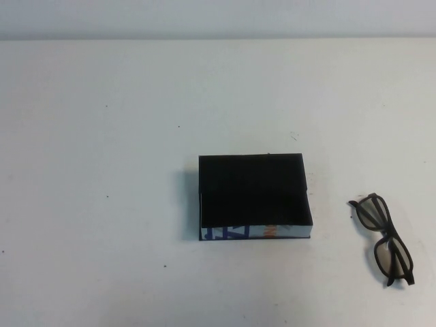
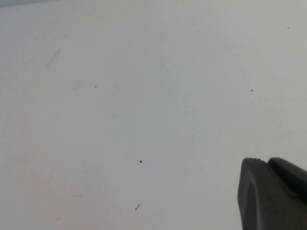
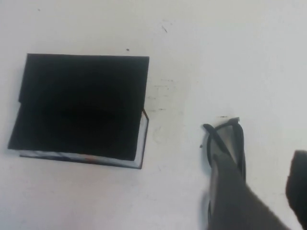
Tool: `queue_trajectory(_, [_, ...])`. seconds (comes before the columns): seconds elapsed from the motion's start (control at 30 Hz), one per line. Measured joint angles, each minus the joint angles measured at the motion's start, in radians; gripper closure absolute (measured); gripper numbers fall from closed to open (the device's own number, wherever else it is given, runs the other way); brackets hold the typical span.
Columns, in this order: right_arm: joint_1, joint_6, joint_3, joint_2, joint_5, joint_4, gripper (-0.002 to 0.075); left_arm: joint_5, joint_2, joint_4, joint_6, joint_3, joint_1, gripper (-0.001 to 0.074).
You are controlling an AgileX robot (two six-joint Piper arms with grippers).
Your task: Take glasses out of glasses case
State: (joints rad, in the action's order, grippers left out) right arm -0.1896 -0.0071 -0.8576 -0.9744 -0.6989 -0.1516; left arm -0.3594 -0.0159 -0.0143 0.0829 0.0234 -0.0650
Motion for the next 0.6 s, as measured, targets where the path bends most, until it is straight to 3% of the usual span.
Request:
queue_trajectory(0.13, [0.0,-0.009,0.085,0.2,0.077,0.068,0.0516,0.0,0.0,0.0,0.0,0.0,0.0,0.0739])
queue_trajectory(0.37, [0.0,-0.063,0.337,0.49,0.565,0.133,0.0602,0.0,0.0,0.0,0.0,0.0,0.0,0.0739])
queue_trajectory(0.6, [0.0,-0.067,0.585,0.713,0.64,0.086,0.071,0.0,0.0,0.0,0.0,0.0,0.0,0.0739])
